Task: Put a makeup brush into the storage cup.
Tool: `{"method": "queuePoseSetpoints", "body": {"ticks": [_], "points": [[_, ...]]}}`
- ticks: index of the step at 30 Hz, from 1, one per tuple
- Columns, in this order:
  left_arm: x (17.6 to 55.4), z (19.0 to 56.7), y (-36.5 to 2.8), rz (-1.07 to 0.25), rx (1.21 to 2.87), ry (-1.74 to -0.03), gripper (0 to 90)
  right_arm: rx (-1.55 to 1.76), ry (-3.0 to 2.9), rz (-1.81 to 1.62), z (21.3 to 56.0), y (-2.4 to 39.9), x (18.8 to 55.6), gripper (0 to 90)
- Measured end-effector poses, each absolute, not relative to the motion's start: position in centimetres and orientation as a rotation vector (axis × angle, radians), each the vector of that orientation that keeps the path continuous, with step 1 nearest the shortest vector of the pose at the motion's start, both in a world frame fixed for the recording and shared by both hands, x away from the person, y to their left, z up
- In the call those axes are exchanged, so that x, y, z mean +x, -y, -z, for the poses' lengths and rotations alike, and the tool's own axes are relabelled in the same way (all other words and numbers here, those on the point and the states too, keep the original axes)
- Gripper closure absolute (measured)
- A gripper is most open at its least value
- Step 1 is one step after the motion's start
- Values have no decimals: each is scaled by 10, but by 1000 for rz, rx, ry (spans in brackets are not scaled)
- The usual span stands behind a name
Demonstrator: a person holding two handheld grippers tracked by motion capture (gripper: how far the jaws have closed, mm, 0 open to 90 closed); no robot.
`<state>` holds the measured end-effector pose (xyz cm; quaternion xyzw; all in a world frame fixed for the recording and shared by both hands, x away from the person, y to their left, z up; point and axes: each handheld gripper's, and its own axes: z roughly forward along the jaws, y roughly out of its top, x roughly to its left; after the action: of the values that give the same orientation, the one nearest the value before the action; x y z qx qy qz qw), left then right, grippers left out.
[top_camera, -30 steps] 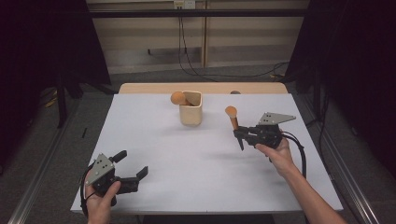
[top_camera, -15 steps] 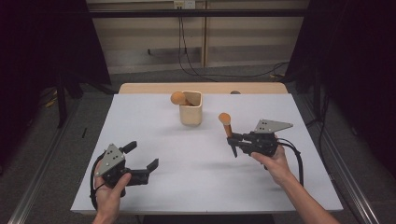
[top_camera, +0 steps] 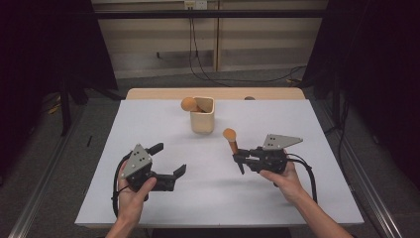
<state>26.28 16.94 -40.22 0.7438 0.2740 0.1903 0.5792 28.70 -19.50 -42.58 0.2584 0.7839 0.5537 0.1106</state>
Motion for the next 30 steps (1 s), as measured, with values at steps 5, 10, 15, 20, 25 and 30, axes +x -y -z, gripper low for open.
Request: {"method": "queuePoseSetpoints", "body": {"ticks": [5, 10, 15, 20, 25, 30], "points": [[266, 401, -158, -423, 1746, -622, 20, 739, -2301, -1620, 424, 190, 285, 754], [266, 401, -148, -413, 1752, -623, 23, 732, -2301, -1635, 423, 188, 283, 754], [266, 400, -138, -399, 1754, -611, 22, 713, -2314, -1667, 422, 181, 279, 754], [268, 398, -128, -377, 1748, -597, 21, 691, -2316, -1677, 421, 176, 277, 754], [274, 398, -114, -351, 1739, -592, 28, 686, -2322, -1695, 423, 172, 277, 754], [282, 399, -100, -298, 1724, -577, 54, 679, -2324, -1697, 423, 169, 277, 754]]}}
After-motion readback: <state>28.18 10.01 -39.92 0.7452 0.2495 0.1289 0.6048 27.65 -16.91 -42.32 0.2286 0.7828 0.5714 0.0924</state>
